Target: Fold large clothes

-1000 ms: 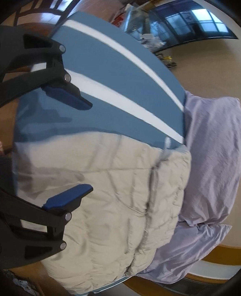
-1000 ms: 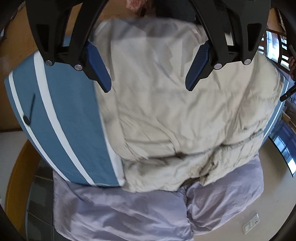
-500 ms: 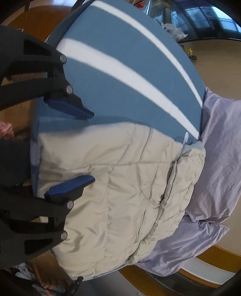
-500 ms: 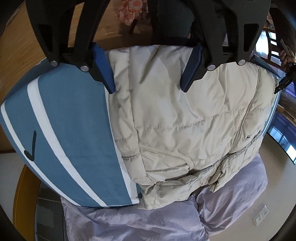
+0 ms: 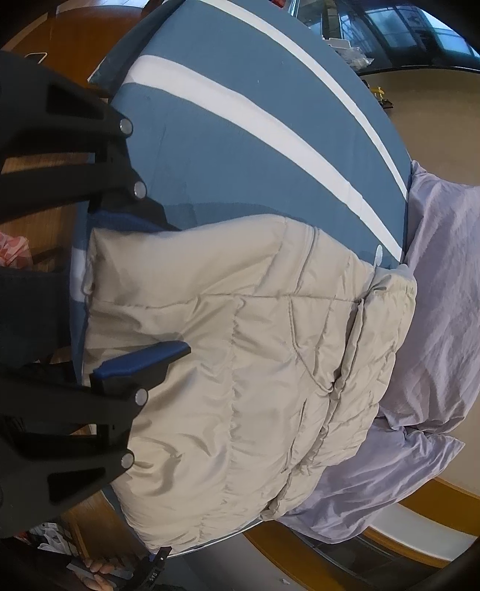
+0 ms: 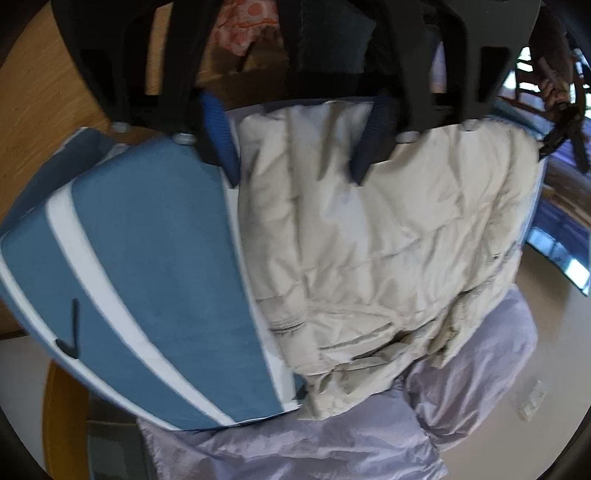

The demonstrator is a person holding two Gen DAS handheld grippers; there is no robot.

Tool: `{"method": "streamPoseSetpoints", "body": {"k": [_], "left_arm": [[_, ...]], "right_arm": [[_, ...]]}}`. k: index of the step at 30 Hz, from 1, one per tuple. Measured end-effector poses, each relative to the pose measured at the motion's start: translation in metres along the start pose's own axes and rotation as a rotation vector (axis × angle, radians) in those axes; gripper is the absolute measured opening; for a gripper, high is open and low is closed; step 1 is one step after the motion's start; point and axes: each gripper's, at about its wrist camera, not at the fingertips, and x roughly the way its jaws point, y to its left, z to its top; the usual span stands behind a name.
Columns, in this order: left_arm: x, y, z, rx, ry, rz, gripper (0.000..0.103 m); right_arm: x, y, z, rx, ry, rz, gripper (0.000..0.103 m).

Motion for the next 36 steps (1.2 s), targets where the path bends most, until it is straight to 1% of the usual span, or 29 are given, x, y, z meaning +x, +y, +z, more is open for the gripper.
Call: {"method": "streamPoseSetpoints", "body": {"k": [1,3,4,6,7,9,15,18,21,27,32,36], "left_arm": [[0.000,0.000,-0.001,0.000,-0.001,-0.001,0.048],[-0.001,-0.002,-0.002,-0.002,-0.005,-0.010,0.037],[-0.002,-0.002,-0.002,-0.005,-0.009,-0.014,0.034],[-0.006,-0.002,-0.001,-0.011,-0.020,-0.018,0.023],[-0.008,-0.003,0.000,-0.014,-0.027,-0.020,0.021],[-0.014,-0.004,0.003,-0.019,-0.046,-0.027,0.016],[-0.038,-0.010,0.019,-0.008,-0.125,-0.044,0.014],[-0.049,-0.018,0.036,0.009,-0.173,-0.038,0.014],[-0.057,-0.024,0.056,0.012,-0.215,-0.028,0.013],[-0.060,-0.036,0.104,0.011,-0.278,0.011,0.013],[-0.054,-0.044,0.152,0.004,-0.314,0.039,0.013],[-0.041,-0.057,0.195,0.008,-0.336,0.071,0.012]], "right_arm": [[0.000,0.000,-0.001,0.003,-0.001,0.015,0.037],[0.000,0.003,-0.002,-0.004,-0.008,0.037,0.026],[-0.001,0.005,-0.001,-0.006,-0.013,0.038,0.020],[-0.005,0.008,0.001,-0.011,-0.033,0.042,0.016],[-0.007,0.009,0.002,-0.012,-0.041,0.042,0.014],[-0.012,0.012,0.005,-0.019,-0.061,0.042,0.014],[-0.032,0.027,0.022,-0.055,-0.153,0.033,0.013],[-0.042,0.040,0.040,-0.076,-0.208,0.018,0.013],[-0.047,0.051,0.059,-0.093,-0.247,0.010,0.013],[-0.049,0.077,0.105,-0.139,-0.332,-0.044,0.013],[-0.048,0.096,0.148,-0.159,-0.403,-0.083,0.013],[-0.038,0.107,0.185,-0.161,-0.430,-0.110,0.013]]}}
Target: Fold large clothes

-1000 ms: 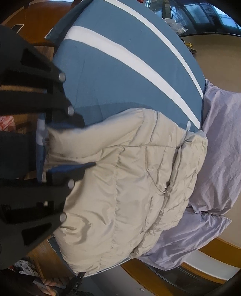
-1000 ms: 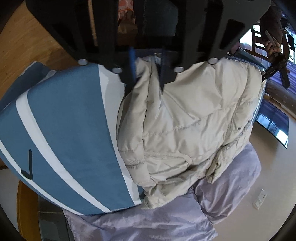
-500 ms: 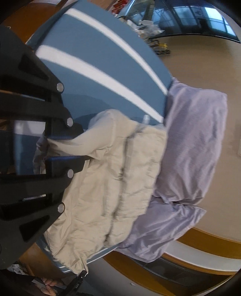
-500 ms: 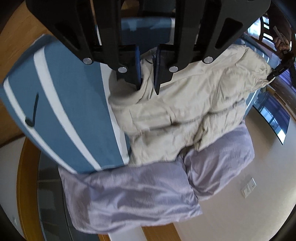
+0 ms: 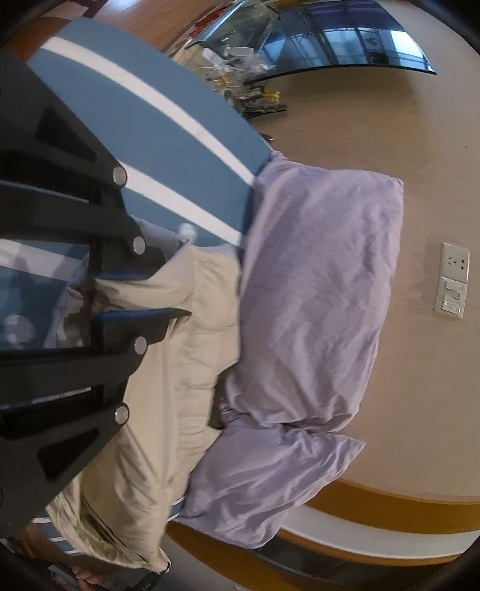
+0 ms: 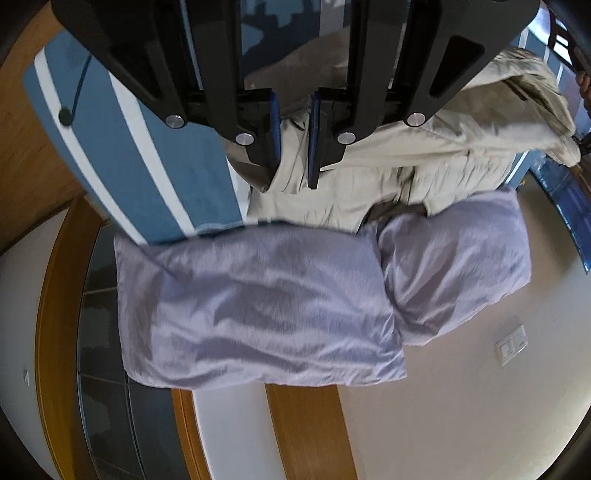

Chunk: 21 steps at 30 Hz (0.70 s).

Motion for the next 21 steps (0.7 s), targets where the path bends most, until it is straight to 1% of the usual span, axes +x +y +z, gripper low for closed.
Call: {"method": "streamPoseSetpoints", "body": {"k": [3,6,10,15,21], "left_arm": [[0.020,-0.006,0.019,0.012,-0.004,0.024,0.012],[0.048,-0.012,0.039,0.012,0.004,0.044,0.012],[0.095,-0.020,0.059,0.019,0.025,0.080,0.012],[0.155,-0.029,0.073,0.024,0.049,0.126,0.012],[0.218,-0.035,0.071,0.005,0.087,0.173,0.012]], "right_arm": [[0.028,0.006,0.025,-0.002,-0.008,-0.023,0.013],[0.051,0.009,0.041,0.003,-0.010,-0.033,0.013],[0.098,0.008,0.059,0.031,0.011,-0.048,0.013],[0.155,0.004,0.066,0.068,0.051,-0.073,0.013],[0.222,-0.009,0.063,0.132,0.120,-0.098,0.013]]}}
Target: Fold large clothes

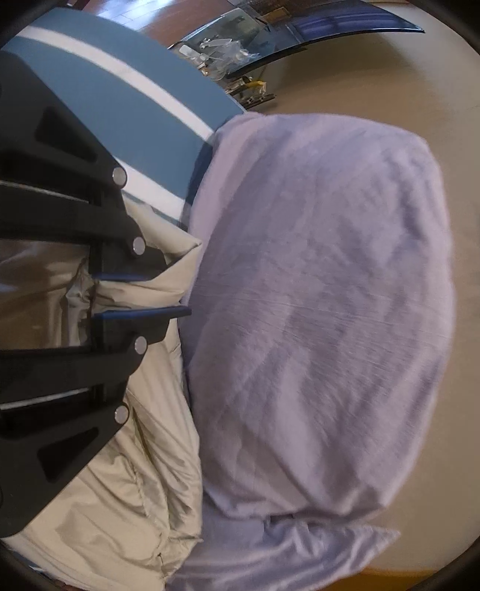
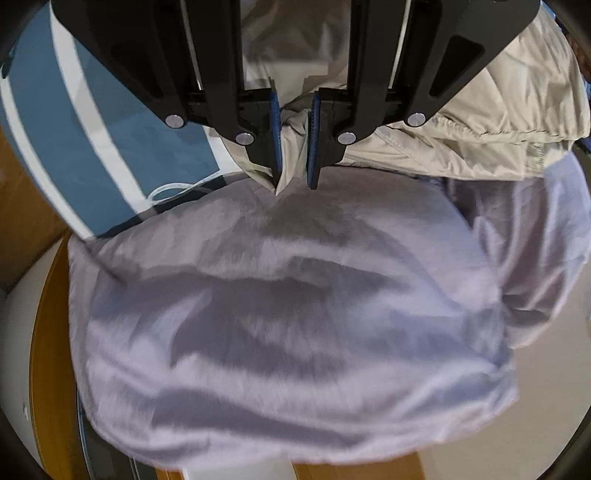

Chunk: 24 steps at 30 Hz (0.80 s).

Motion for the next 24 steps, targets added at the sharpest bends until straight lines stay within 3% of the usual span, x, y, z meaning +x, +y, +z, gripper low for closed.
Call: {"method": "streamPoseSetpoints", "body": {"k": [6,11,13,15,17,21,24], "left_arm": [[0.044,-0.006,-0.008,-0.005,0.010,0.043,0.016],[0.057,0.001,-0.011,-0.058,0.016,0.036,0.026],[0.053,0.002,-0.011,-0.055,0.013,0.024,0.039],[0.041,0.005,-0.010,-0.047,-0.022,0.053,0.074],[0.028,0.007,-0.008,-0.035,-0.067,0.078,0.084],[0.002,0.006,-0.005,-0.018,-0.073,0.050,0.084],[-0.019,-0.011,-0.011,0.013,-0.080,-0.002,0.084]], "right_arm": [[0.050,-0.002,-0.005,0.018,0.065,-0.034,0.014],[0.068,-0.009,-0.010,0.057,0.127,-0.024,0.031],[0.062,-0.013,-0.009,0.073,0.129,-0.020,0.051],[0.051,-0.015,-0.008,0.078,0.109,-0.027,0.070],[0.032,-0.015,-0.005,0.072,0.067,-0.030,0.071],[0.003,0.001,-0.001,0.045,0.044,0.013,0.071],[-0.009,0.036,-0.005,-0.034,0.059,0.066,0.071]]}}
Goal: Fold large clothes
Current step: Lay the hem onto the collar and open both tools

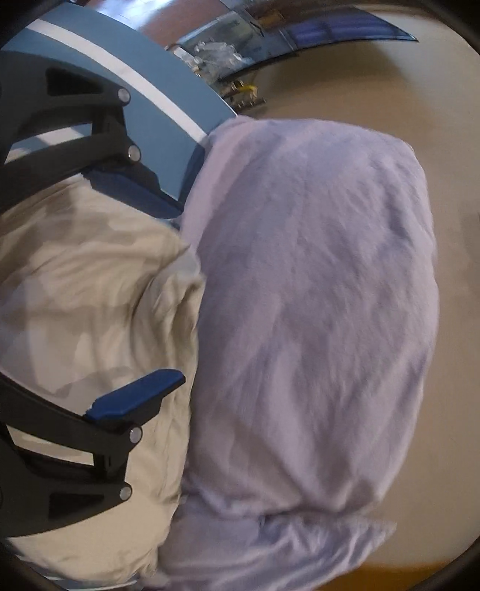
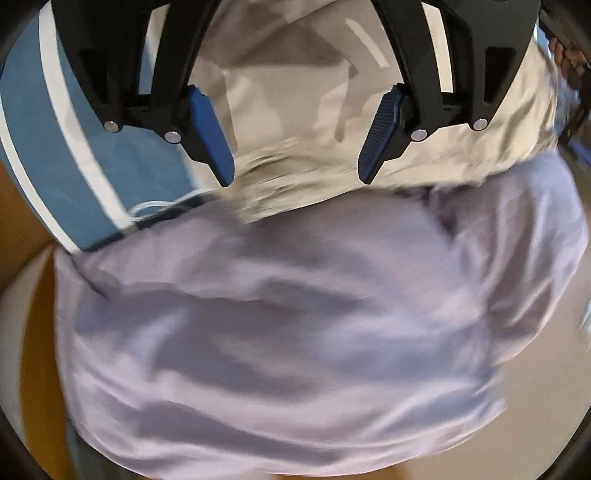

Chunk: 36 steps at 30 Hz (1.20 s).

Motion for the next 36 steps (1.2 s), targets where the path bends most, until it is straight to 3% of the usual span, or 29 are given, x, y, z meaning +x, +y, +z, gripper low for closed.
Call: {"method": "streamPoseSetpoints", "body": {"k": [3,7,11,13,16,18,24,32,35,36], "left_arm": [[-0.020,-0.030,-0.010,0.055,0.003,-0.049,0.084],[-0.031,-0.071,-0.027,0.127,0.028,-0.108,0.086],[-0.029,-0.094,-0.044,0.176,0.049,-0.138,0.087],[-0.024,-0.102,-0.051,0.190,0.056,-0.143,0.087],[-0.016,-0.110,-0.057,0.201,0.056,-0.142,0.087],[-0.012,-0.114,-0.059,0.209,0.045,-0.135,0.088],[0.013,-0.128,-0.060,0.240,0.028,-0.084,0.090],[0.059,-0.129,-0.057,0.171,0.079,-0.032,0.090],[0.063,-0.132,-0.057,0.177,0.091,-0.011,0.090],[0.060,-0.130,-0.057,0.178,0.104,-0.011,0.090]], "right_arm": [[0.004,0.053,-0.011,-0.116,0.049,0.061,0.071],[0.015,0.095,-0.023,-0.218,0.093,0.101,0.071],[0.035,0.117,-0.041,-0.285,0.121,0.074,0.068],[0.048,0.120,-0.046,-0.299,0.133,0.043,0.044],[0.064,0.118,-0.049,-0.299,0.141,0.003,0.024],[0.073,0.117,-0.047,-0.287,0.134,-0.018,0.019],[0.100,0.123,-0.042,-0.288,0.120,-0.071,0.018],[0.117,0.129,-0.039,-0.277,0.119,-0.091,0.021],[0.114,0.127,-0.040,-0.271,0.133,-0.076,0.026],[0.109,0.126,-0.040,-0.270,0.140,-0.068,0.033]]}}
